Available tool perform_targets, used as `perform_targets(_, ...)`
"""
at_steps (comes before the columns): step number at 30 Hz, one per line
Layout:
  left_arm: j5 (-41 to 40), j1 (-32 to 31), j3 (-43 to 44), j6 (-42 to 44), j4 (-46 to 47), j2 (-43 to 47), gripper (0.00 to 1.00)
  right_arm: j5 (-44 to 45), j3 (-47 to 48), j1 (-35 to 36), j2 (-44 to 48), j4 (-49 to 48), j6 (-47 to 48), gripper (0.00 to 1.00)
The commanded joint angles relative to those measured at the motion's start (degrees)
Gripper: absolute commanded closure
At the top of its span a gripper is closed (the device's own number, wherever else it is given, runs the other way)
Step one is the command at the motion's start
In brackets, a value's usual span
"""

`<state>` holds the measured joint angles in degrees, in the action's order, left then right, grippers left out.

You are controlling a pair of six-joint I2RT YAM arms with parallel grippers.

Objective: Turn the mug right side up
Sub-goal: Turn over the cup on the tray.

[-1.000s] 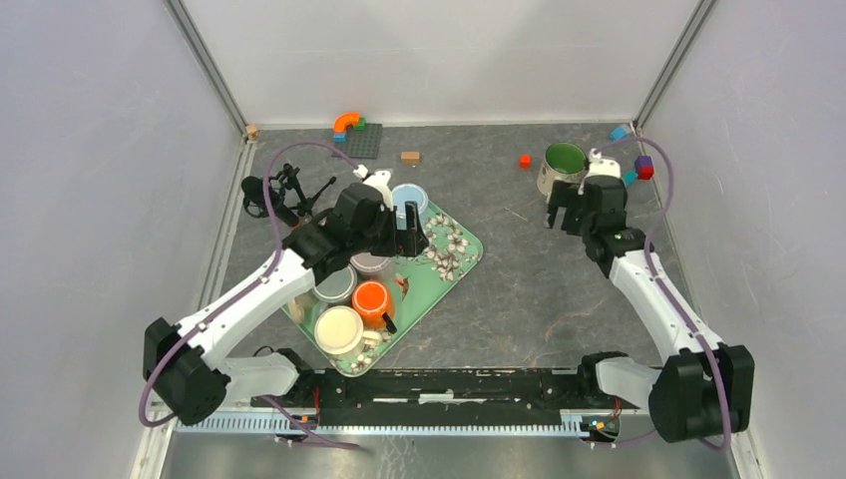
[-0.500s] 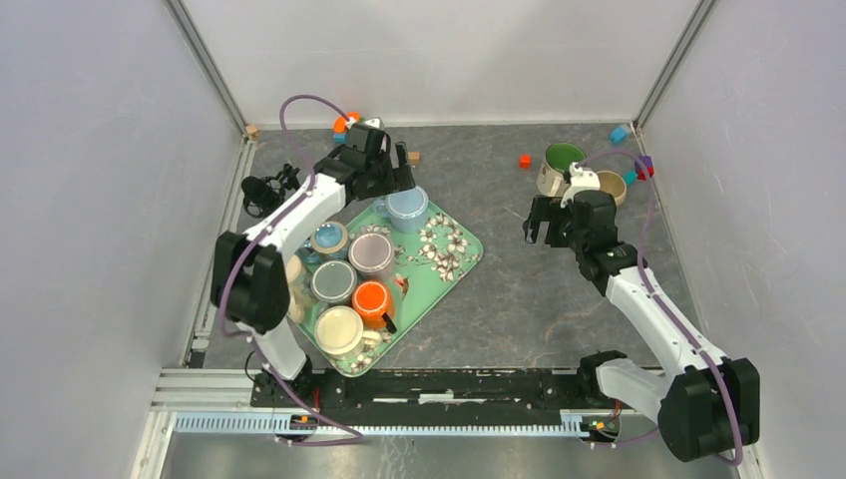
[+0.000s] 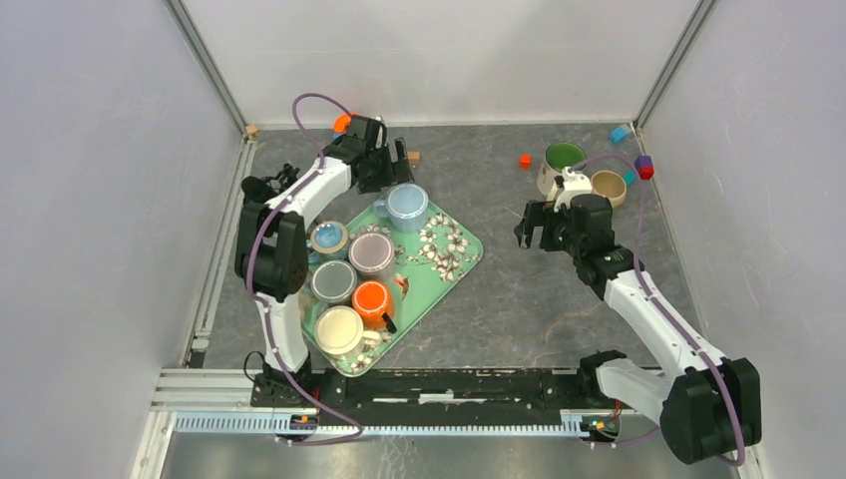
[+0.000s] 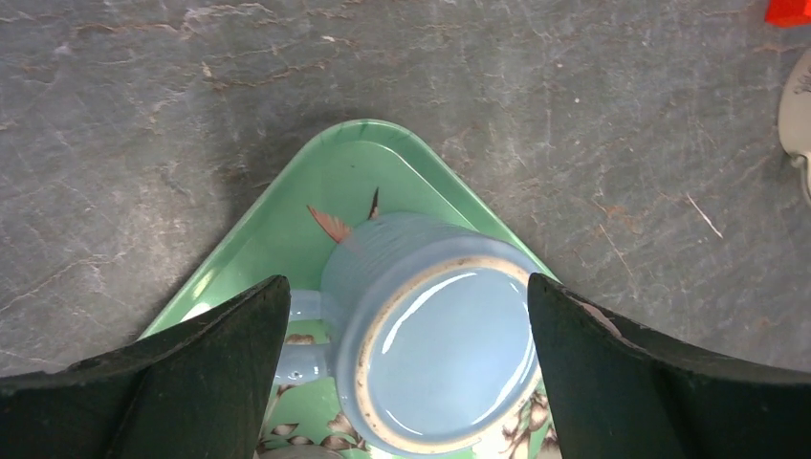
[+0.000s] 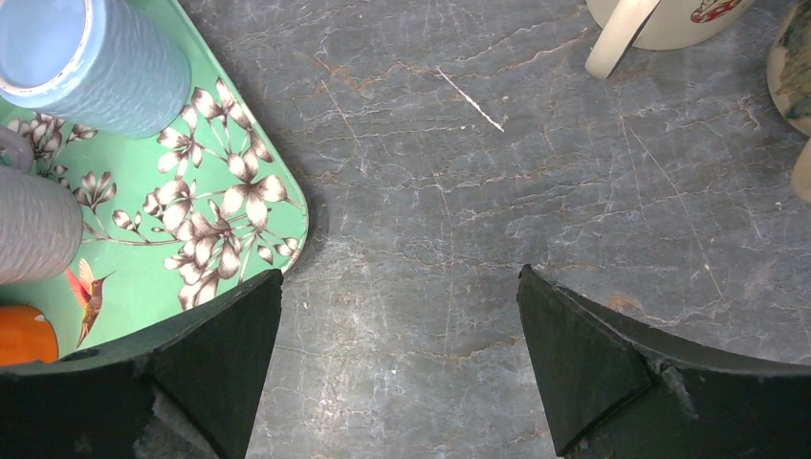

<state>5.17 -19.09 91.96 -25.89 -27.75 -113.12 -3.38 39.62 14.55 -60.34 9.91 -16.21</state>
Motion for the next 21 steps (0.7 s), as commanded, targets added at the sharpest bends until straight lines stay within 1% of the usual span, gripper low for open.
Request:
perform_targets(1,4.84,-0.06,-0.59,-1.13,1.75,0.14,0.0,-1.26,-0.25,0.36,-0.74,-2.75,0.9,0.02)
perform_targets(11,8.5,-0.41,-9.35,-6.14,6.64,4.73,0.0,-0.83,-0.9,0.5,-0.09,-2.93,1.11,0.02)
perform_targets(16,8.3,-2.45,-13.46,-7.67,7.98,8.33,0.0,-0.31,-1.8,0.53,-0.21,-3.6,1.16,0.02)
perform_targets(21,6.81,-5.58,-14.53,-7.62,7.72,9.67,0.0,0.07,-2.52,0.53,0.04,-3.93,1.06,0.02)
